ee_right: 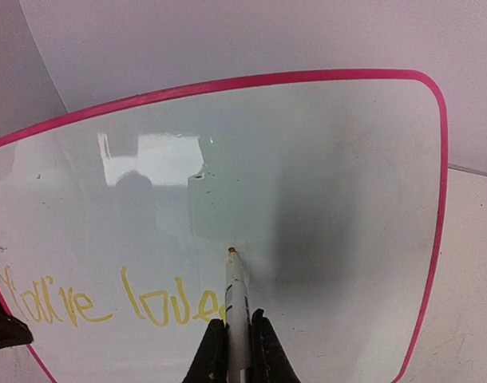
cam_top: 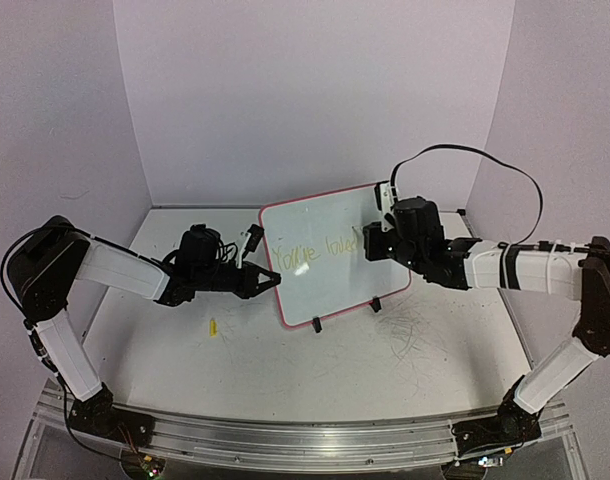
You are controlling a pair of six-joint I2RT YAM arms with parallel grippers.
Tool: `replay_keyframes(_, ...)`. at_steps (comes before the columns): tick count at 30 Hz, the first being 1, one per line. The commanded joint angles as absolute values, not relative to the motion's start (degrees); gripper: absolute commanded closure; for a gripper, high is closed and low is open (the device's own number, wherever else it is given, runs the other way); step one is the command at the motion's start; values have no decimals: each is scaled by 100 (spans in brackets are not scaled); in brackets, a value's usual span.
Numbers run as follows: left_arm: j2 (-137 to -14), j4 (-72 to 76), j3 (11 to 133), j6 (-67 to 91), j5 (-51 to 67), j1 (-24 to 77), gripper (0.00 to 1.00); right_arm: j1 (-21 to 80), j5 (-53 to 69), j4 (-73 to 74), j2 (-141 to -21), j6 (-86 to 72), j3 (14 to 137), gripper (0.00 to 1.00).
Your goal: Write a sentence on the whiteboard
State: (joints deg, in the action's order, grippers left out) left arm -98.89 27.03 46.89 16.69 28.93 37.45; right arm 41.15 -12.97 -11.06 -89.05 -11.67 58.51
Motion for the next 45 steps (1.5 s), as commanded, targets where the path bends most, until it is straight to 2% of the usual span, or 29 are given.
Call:
replay_keyframes(1, -10037, 1793, 4620, 1213, 2585, 3793, 100, 4072, -1219, -1027, -8704, -1260, 5601, 100)
replay_keyframes(21, -10027, 1767, 4596, 1231, 2552, 3788, 100, 4080, -1276, -843, -8440, -1303, 5228, 100)
replay_keyframes(29, -9917, 1728, 4589, 1261, 2465, 3788, 100, 4059, -1139, -982, -7300, -593, 5122, 100)
replay_keyframes(32, -9794, 1680, 4627, 1284, 2400, 3788, 94, 3971, -1299, -937, -7234, -573, 5024, 100)
replay_keyframes(38, -9538, 1670, 4580, 1401, 2384, 3791, 75, 3946, -1349, -901, -7103, -650, 4913, 100)
replay_keyframes(45, -9237, 1705, 4600, 1713, 2431, 3788, 59, 3946, -1333, -853, -7111, -605, 4859, 100)
